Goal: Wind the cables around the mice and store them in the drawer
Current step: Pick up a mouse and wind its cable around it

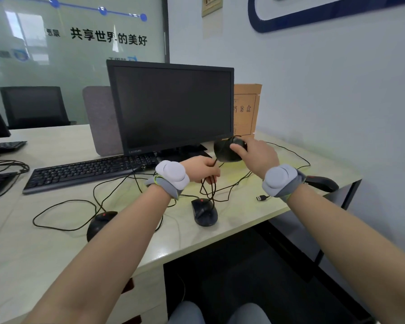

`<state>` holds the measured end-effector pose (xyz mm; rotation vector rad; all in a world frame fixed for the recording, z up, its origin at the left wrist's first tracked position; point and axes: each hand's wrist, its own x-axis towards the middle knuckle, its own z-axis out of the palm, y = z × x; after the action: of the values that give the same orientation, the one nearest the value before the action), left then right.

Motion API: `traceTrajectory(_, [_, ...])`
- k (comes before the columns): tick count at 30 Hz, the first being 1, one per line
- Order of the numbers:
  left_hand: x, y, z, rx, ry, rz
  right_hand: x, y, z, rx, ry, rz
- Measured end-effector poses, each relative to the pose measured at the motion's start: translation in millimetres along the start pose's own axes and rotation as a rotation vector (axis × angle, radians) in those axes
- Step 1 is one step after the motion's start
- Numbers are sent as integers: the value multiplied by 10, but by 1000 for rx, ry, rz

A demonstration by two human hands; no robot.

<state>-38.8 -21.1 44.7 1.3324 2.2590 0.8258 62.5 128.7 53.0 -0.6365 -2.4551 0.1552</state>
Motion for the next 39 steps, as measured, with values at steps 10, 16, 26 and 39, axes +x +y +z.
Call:
traceTrajectory(10, [18, -78, 95, -354, 93, 144, 136, -86, -101, 1013, 92, 398])
traceTrajectory(16, [60, -102, 74, -195, 193, 176, 114, -178, -92, 1642, -116, 509])
traceTrajectory(26, [85, -166, 195, -464, 281, 1, 129, -331, -84, 1787, -279, 473])
traceTrajectory(39, [15, -143, 17, -92, 547, 222, 125, -141, -241, 1691, -357, 418])
